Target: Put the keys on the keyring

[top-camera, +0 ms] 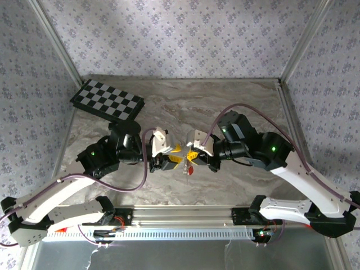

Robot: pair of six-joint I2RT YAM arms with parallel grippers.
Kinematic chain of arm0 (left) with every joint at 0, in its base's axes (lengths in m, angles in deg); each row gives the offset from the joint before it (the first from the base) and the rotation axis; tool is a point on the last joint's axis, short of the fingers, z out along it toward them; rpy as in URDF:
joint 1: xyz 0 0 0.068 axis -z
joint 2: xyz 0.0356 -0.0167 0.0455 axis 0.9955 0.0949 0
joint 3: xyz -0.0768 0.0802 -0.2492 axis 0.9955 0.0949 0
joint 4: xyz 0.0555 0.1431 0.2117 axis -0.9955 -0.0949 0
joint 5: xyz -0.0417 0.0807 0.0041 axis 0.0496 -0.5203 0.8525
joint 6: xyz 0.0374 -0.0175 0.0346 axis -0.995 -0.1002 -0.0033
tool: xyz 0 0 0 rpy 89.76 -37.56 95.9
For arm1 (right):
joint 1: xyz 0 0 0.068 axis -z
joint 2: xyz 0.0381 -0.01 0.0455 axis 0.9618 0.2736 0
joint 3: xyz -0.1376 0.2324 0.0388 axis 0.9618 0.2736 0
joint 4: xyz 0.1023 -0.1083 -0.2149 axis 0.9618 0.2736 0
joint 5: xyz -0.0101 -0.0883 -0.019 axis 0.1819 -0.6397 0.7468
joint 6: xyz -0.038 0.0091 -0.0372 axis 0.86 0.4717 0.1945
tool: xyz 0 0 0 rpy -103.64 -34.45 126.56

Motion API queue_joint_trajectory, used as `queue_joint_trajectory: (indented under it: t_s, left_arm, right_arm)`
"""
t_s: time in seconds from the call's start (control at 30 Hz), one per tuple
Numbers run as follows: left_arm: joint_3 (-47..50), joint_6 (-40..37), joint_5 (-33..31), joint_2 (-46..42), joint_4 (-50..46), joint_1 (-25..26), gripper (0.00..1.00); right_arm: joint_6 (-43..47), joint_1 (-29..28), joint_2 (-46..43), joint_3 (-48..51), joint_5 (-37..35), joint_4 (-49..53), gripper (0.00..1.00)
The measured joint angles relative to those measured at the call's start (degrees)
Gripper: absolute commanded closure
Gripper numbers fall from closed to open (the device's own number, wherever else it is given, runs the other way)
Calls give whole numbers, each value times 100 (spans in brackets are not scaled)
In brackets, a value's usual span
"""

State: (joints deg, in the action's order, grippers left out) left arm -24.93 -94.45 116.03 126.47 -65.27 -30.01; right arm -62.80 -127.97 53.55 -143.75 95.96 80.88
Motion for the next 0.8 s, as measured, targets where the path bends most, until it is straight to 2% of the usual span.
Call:
queue_joint_trajectory:
  t_s: [0.1, 0.53, 0.67, 0.8]
  left_arm:
    - [0, 2, 66, 33, 4, 0, 65]
    - [0, 92, 166, 107, 44, 0, 89]
    - [0, 87, 195, 162, 39, 0, 89]
    - [0, 81, 234, 181, 42, 0, 85]
  right_arm:
    - [13, -2, 22, 0, -4, 0, 100]
    - [101, -46, 229, 0, -179, 63, 100]
    - [127, -68, 256, -2, -223, 118, 100]
    - [127, -68, 256, -4, -214, 129, 100]
